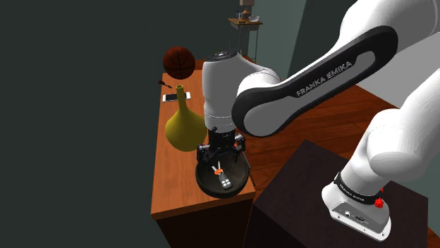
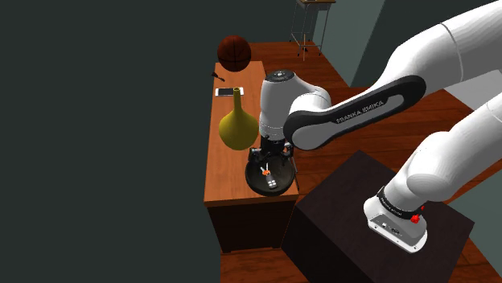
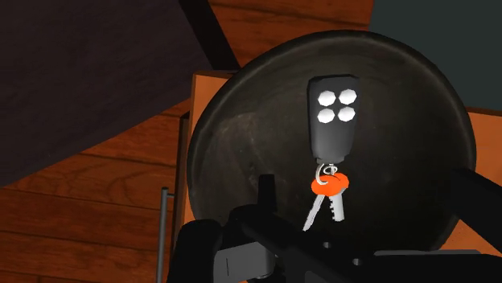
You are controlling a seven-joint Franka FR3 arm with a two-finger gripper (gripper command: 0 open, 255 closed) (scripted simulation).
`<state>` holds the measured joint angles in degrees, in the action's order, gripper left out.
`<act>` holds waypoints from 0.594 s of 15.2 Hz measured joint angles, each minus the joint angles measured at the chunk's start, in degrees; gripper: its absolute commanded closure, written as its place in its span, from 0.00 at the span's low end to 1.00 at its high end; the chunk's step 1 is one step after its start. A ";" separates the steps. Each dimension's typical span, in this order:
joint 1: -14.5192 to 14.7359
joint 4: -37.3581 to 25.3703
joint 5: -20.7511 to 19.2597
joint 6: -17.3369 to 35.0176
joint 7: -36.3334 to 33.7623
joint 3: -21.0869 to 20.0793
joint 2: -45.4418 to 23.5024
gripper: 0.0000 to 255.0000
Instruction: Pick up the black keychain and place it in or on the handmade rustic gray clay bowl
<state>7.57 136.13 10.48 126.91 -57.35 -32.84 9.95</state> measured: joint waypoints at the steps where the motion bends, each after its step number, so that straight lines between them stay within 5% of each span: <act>1: -0.09 -1.15 0.05 -1.64 0.17 0.25 0.52 0.00; 9: 0.04 -2.48 0.94 -5.21 0.95 0.99 2.84 0.00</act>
